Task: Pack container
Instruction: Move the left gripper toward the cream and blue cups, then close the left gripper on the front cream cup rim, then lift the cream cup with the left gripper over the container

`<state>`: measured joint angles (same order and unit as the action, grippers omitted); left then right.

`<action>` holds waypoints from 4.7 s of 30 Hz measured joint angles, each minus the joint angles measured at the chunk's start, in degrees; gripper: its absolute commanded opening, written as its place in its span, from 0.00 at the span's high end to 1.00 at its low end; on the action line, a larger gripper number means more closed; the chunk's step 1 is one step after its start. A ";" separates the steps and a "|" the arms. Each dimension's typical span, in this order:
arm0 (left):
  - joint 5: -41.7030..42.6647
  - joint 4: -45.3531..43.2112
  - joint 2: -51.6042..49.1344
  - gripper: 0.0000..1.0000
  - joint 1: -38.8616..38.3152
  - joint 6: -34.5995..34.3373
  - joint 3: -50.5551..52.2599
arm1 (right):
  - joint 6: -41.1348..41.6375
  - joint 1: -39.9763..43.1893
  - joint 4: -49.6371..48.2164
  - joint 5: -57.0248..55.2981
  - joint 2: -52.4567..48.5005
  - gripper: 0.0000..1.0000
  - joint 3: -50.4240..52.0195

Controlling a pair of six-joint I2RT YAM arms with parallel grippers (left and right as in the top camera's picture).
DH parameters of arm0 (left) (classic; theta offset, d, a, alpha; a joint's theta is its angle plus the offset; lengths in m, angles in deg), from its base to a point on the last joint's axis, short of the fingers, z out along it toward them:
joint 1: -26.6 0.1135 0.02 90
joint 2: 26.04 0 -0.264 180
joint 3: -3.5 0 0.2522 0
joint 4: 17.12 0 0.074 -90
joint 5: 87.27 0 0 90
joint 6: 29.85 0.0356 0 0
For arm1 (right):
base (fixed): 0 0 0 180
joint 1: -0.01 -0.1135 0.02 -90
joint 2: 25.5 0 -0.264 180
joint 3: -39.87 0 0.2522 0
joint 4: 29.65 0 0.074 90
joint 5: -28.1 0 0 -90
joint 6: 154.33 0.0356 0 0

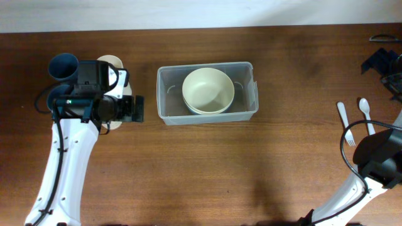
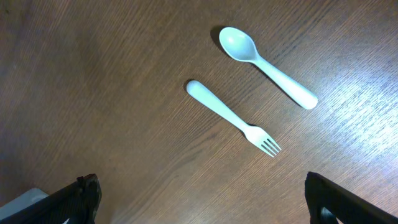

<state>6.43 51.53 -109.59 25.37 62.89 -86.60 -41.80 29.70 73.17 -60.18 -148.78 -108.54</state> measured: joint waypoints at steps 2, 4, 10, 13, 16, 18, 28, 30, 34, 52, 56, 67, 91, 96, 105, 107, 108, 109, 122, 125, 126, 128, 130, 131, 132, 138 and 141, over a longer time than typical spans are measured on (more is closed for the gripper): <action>-0.63 -0.04 0.00 0.01 0.00 -0.09 -1.60 | -0.02 0.00 0.00 0.00 0.00 0.01 0.00; -1.66 -0.13 0.00 0.00 0.00 -0.26 -3.19 | -0.02 0.00 -0.02 0.00 0.00 0.01 0.00; -3.98 0.33 -0.04 0.00 0.00 -0.22 -4.13 | 0.00 0.00 0.00 0.00 0.00 0.01 0.00; -5.05 0.33 -0.22 0.00 0.00 -0.22 -4.15 | 0.00 0.00 0.00 0.00 0.00 0.01 0.00; -5.66 1.86 -1.16 0.00 0.00 -0.20 -4.90 | 0.00 0.00 0.00 0.02 0.00 0.01 0.00; -5.75 5.33 -2.75 0.00 0.00 -0.20 -7.23 | 0.00 0.00 0.00 0.00 0.00 0.01 0.00; -6.10 18.18 -13.29 0.00 0.00 -0.20 -21.07 | 0.00 0.00 -0.02 0.00 0.00 0.01 0.00; -6.10 18.18 -14.16 0.00 0.00 -0.22 -21.18 | -0.02 0.00 -0.02 0.00 0.00 0.01 0.00; -6.10 18.16 -15.61 0.00 0.09 -0.22 -21.18 | -0.02 0.00 0.00 0.00 0.00 0.01 0.00; -5.14 18.18 -21.46 0.00 2.82 -0.22 -21.18 | -0.02 0.00 0.00 0.00 0.00 0.01 0.00; -4.94 18.18 -22.23 0.00 2.82 -0.22 -21.18 | -0.02 0.00 0.00 0.00 0.00 0.01 0.00; -4.57 18.18 -24.81 0.05 2.82 -0.22 -21.18 | 0.00 0.00 0.00 0.00 0.00 0.01 0.00; -3.52 21.49 -24.85 0.98 2.82 -0.24 -21.42 | 0.00 0.00 0.00 0.00 0.00 0.01 0.00; 0.04 25.35 -24.96 0.98 2.82 -0.26 -23.19 | 0.00 0.00 0.00 0.02 0.00 0.01 0.00; 5.53 38.84 -25.46 0.98 0.33 -0.42 -42.80 | -0.02 0.00 0.00 0.00 0.00 0.01 0.00; 5.92 40.09 -25.46 0.98 -1.49 -0.46 -47.30 | 0.00 0.00 0.00 0.00 0.00 0.01 0.00; 6.03 40.35 -25.46 0.98 -2.49 -0.48 -49.20 | -0.02 0.00 -0.02 0.00 0.00 0.01 0.00; 6.12 40.54 -25.44 0.98 -3.37 -0.66 -50.84 | -0.02 0.00 -0.02 0.00 0.00 0.01 0.00; 4.46 33.51 -25.42 0.98 -13.84 -2.38 -57.51 | 0.00 0.00 0.00 0.02 0.00 0.01 0.00; 3.13 31.10 -25.51 0.98 -14.80 -2.69 -57.51 | -0.02 0.00 -0.02 0.00 0.00 0.01 0.00; 2.89 30.53 -25.66 0.98 -14.88 -2.84 -57.51 | -0.02 0.00 0.00 0.00 0.00 0.01 0.00; 2.45 29.88 -26.08 0.98 -14.88 -2.89 -57.51 | -0.02 0.00 -0.02 0.00 0.00 0.01 0.00; 2.03 29.59 -27.21 0.98 -14.88 -3.04 -57.53 | -0.02 0.00 0.00 0.00 0.00 0.01 0.00; 1.88 29.62 -27.87 0.98 -14.88 -3.04 -57.53 | 0.00 0.00 0.00 0.00 0.00 0.01 0.00; 1.84 29.66 -28.76 0.98 -14.88 -3.04 -57.55 | -0.02 0.00 -0.02 0.00 0.00 0.01 0.00; 1.86 29.66 -34.03 0.98 -14.91 -3.04 -57.55 | -0.02 0.00 0.00 0.00 0.00 0.01 0.00; 1.92 28.72 -34.32 0.98 -15.15 -3.06 -57.51 | -0.02 0.00 0.00 0.00 0.00 0.01 0.00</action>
<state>8.35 80.25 -143.90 10.22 59.83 -144.11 -41.82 29.70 73.17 -60.18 -148.78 -108.54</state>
